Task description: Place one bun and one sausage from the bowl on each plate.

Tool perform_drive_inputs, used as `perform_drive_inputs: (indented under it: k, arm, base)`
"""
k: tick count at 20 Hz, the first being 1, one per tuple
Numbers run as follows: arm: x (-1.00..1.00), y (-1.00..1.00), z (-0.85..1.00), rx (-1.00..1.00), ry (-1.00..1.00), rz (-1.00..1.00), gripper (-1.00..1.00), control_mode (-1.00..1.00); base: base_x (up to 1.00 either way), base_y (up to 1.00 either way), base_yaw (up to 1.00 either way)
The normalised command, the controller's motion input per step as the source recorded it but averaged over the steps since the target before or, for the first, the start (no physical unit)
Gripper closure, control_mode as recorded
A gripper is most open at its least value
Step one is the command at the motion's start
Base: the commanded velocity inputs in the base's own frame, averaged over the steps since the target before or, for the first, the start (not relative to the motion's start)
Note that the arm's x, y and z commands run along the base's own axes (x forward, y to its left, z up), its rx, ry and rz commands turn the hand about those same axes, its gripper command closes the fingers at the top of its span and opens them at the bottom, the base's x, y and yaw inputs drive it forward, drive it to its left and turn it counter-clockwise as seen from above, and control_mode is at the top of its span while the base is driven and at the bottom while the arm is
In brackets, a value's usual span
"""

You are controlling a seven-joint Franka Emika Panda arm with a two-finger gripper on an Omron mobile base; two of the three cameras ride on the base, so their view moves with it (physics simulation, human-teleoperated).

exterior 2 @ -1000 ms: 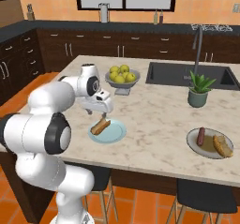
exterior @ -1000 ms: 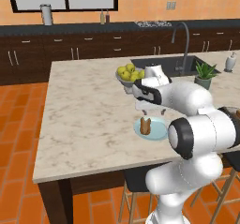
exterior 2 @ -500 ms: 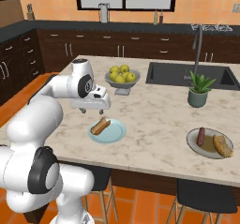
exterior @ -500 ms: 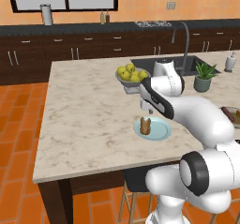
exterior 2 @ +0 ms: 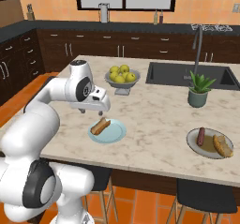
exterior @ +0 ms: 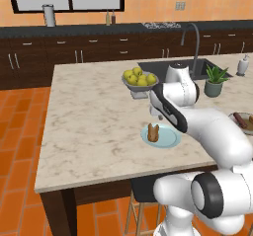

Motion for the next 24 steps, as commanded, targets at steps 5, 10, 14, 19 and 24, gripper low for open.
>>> perform_drive_inputs:
  k: [5,10,14,19,24]
  arm:
    - [0.00,0.00,0.04,0.03,0.00,-0.06,-1.00,-1.00]
    - [0.00,0.00,0.00,0.00,0.00,0.00,-1.00,1.00]
    - [0.00,0.00,0.00,0.00,0.00,0.00,-1.00,1.00]
    - [0.00,0.00,0.00,0.00,0.00,0.00,-1.00,1.00]
    - [0.00,0.00,0.00,0.00,0.00,0.00,-1.00,1.00]
  base:
    - [0.00,0.00,0.00]
    - [-0.62,-0.32,0.01]
    - [-0.09,-0.96,-0.02]
    - [0.00,-1.00,0.00]
    - [0.01,-1.00,0.00]
